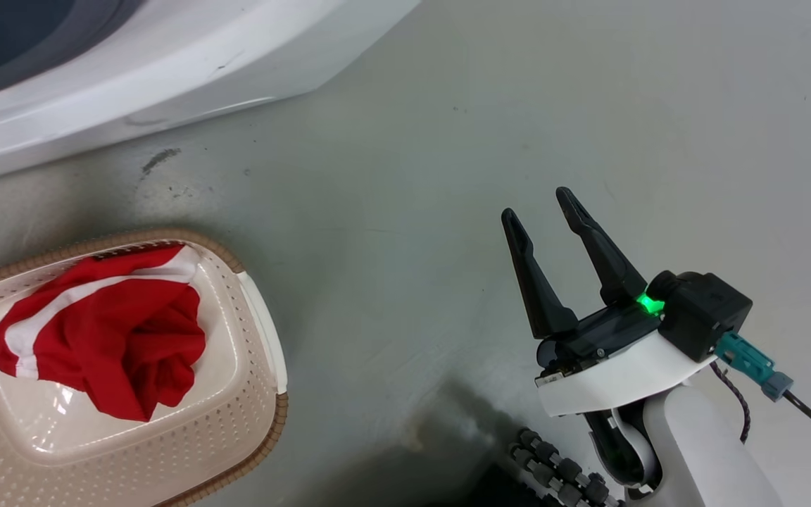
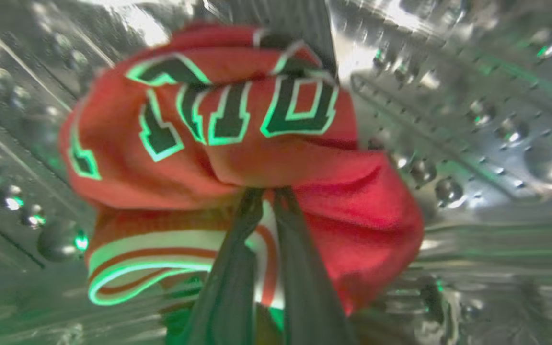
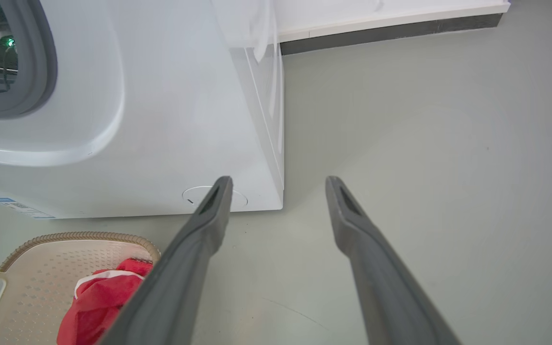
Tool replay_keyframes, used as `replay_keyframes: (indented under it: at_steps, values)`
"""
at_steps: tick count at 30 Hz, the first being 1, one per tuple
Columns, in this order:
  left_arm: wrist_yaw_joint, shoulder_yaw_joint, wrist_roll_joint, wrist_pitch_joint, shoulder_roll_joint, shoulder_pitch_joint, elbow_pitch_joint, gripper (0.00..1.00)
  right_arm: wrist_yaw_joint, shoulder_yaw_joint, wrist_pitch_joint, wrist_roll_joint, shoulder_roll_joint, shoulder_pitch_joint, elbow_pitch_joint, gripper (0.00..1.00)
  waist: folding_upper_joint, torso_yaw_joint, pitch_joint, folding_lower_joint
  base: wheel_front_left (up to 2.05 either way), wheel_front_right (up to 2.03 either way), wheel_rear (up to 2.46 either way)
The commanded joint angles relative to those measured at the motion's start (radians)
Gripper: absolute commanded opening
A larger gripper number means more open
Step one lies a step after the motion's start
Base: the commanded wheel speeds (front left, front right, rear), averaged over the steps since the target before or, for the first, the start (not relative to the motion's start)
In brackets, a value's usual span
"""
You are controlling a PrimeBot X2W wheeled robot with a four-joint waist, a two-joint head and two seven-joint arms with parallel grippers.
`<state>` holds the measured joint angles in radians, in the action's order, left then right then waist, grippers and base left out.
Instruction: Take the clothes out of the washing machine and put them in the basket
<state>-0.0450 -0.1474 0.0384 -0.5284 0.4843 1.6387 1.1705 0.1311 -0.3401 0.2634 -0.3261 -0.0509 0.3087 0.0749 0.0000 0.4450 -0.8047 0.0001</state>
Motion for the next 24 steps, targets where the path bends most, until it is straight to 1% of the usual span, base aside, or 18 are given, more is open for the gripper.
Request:
replay_keyframes:
  at_steps: [1,7,13,19,21,24]
  values:
    - [0.014,0.004,0.007,0.049,-0.004,-0.036,-0.022,0.00,-0.001,0.004,0.002,0.005,0.001,0.018,0.005,1.00,0.0000,-0.011,0.019,-0.0001,0.00,0.00,0.00]
    - [0.042,0.047,0.066,0.251,-0.037,-0.172,-0.065,0.00,-0.001,0.023,0.002,0.026,0.001,0.018,0.022,1.00,0.0000,-0.045,0.094,-0.0001,0.00,0.00,0.00]
    - [0.042,0.092,0.131,0.461,-0.083,-0.312,-0.067,0.00,-0.001,0.047,0.002,0.053,0.001,-0.002,0.048,1.00,0.0000,-0.085,0.188,-0.0001,0.00,0.00,0.00]
    - [0.022,0.113,0.173,0.656,-0.125,-0.429,-0.040,0.00,-0.001,0.067,0.002,0.079,0.001,-0.038,0.083,1.00,0.0000,-0.126,0.294,-0.0001,0.00,0.00,0.00]
    - [0.011,0.137,0.204,0.715,-0.139,-0.464,-0.027,0.00,-0.001,0.069,0.002,0.084,0.001,-0.045,0.093,1.00,0.0000,-0.137,0.331,-0.0001,0.00,0.00,0.00]
    - [-0.005,0.162,0.237,0.764,-0.149,-0.516,-0.013,0.00,-0.001,0.072,0.002,0.088,0.000,-0.061,0.110,1.00,0.0000,-0.150,0.384,-0.0001,0.00,0.00,0.00]
